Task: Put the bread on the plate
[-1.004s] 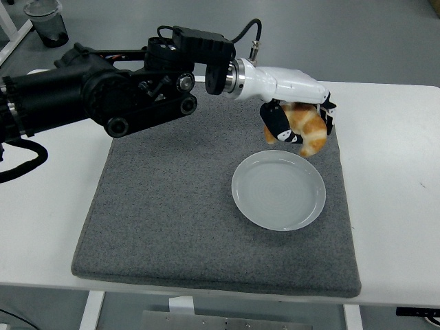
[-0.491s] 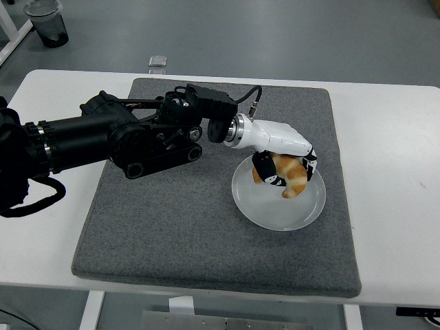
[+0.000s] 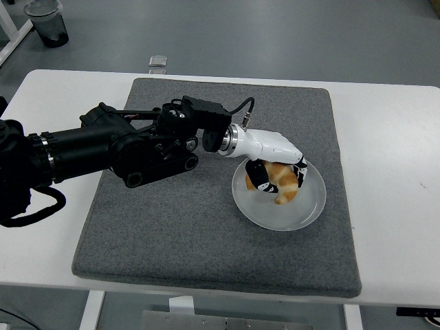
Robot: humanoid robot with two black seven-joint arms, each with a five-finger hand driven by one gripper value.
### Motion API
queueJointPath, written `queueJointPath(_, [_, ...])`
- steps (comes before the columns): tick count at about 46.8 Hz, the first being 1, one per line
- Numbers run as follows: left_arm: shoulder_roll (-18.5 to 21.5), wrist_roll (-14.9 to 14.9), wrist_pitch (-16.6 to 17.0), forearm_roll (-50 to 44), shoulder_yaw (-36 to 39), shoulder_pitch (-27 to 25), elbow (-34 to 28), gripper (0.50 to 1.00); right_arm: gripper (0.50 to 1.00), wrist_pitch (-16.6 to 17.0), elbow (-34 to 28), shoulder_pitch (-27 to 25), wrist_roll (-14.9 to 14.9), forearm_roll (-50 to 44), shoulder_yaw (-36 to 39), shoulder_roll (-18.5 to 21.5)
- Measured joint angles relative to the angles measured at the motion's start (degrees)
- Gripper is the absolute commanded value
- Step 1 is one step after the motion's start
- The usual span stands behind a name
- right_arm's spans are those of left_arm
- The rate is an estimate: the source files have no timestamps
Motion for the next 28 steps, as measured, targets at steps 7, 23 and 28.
queueJointPath(7, [-0.52,0.0,0.98,0.0,0.4,0.13,0.67,0.5,0.932,-0.06,-0.01,0.0,0.0,0.0,-0.01,0.0])
queueJointPath(23, [-1.21,-0.01,1.56,-0.01,1.48,1.24,1.72,0.5,0.932,-0.07,0.0,-0.01,-0.01,0.0,-0.01,0.0])
queueJointPath(28, [-1.29,-0.01,1.69,-0.02,1.54,1.63,2.34,0.5,0.932,-0.07,0.0,-0.01,0.0,0.0,0.0,0.0])
